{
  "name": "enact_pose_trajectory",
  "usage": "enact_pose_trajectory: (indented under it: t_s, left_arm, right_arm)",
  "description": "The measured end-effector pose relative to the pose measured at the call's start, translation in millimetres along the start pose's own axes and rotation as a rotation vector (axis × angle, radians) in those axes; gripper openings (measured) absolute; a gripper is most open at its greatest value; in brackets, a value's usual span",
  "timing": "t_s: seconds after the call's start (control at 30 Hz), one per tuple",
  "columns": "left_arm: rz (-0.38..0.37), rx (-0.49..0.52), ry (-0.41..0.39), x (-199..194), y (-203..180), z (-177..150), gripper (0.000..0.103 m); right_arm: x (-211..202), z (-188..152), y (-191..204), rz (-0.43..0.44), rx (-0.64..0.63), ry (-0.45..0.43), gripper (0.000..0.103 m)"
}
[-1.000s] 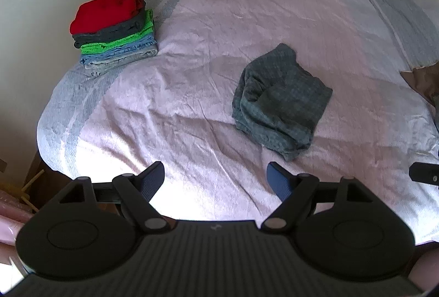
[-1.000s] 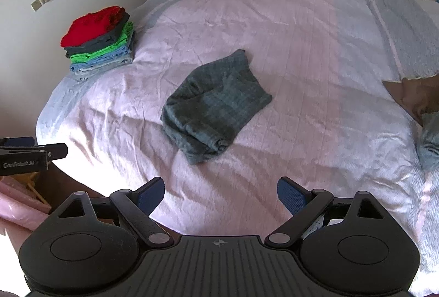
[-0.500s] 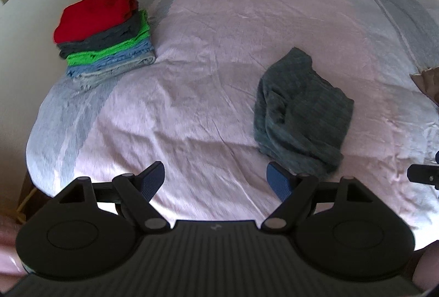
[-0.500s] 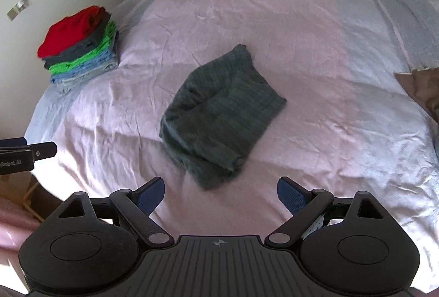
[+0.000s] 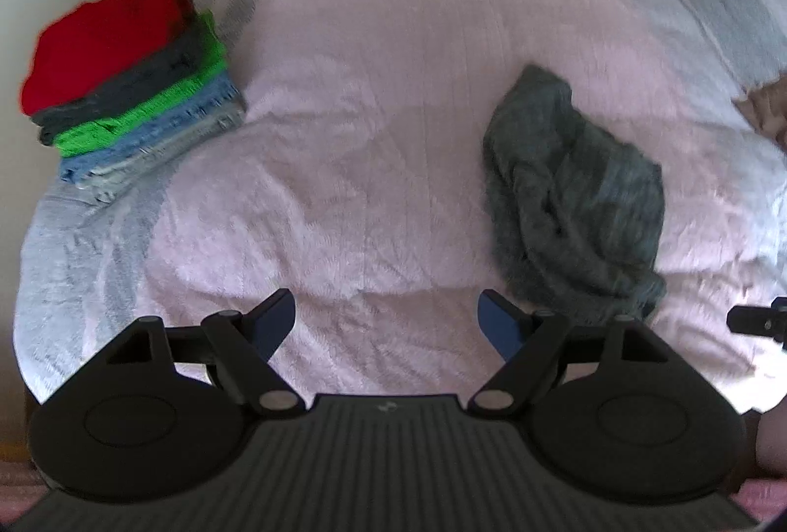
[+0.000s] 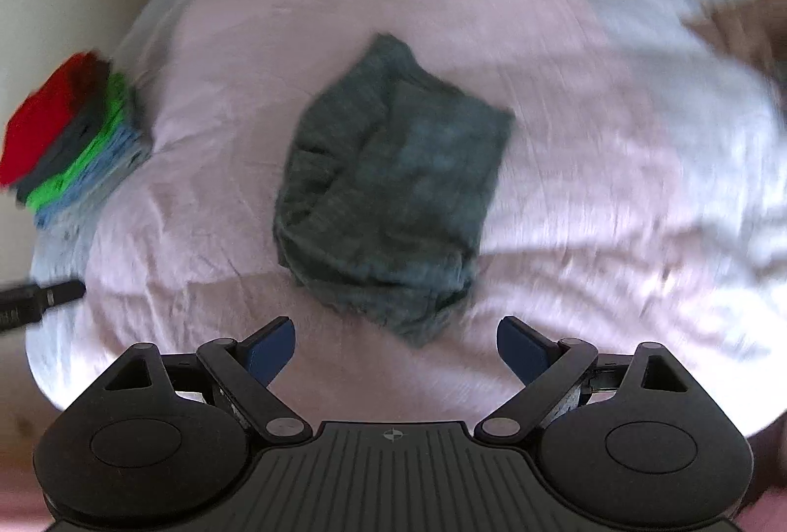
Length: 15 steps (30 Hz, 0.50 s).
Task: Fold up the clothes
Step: 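Grasp the edge of the grey garment with the right gripper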
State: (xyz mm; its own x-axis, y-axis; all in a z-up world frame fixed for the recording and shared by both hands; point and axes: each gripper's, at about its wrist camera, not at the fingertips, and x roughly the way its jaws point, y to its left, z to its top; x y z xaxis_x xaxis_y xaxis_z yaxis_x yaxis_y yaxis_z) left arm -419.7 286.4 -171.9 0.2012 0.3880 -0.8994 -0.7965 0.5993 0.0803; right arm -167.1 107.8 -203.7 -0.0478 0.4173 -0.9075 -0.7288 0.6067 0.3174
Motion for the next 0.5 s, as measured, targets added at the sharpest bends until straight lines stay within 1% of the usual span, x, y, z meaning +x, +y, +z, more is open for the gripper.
enact_pose_trajectory:
  t_s: [0.1, 0.13, 0.17, 0.2, 0.3, 0.37, 0.5]
  left_arm:
    - [-0.025, 0.018, 0.05, 25, 6, -5, 0.077]
    - [-0.032, 0.023, 0.065, 32, 8, -6, 0.077]
    - [-0.04, 0.031, 0.078, 40, 8, -8, 0.077]
    - [-0.047, 0.039, 0.091, 47, 9, -9, 0.077]
    - [-0.063, 0.064, 0.118, 64, 6, -16, 0.077]
    - [-0.07, 0.072, 0.135, 74, 3, -19, 0.077]
    - [-0.078, 0.071, 0.156, 85, 0, -24, 0.077]
  right_arm:
    - [22, -11, -20, 0.039, 0.156, 0.016, 0.091]
    - [30, -16, -27, 0.055, 0.208, 0.02, 0.089]
    - [36, -21, -34, 0.079, 0.255, 0.014, 0.07]
    - [45, -27, -42, 0.109, 0.312, 0.01, 0.065]
    - [71, -42, -65, 0.189, 0.498, -0.016, 0.064]
    - [86, -49, -75, 0.207, 0.58, -0.044, 0.064]
    - [114, -47, -86, 0.202, 0.623, -0.082, 0.064]
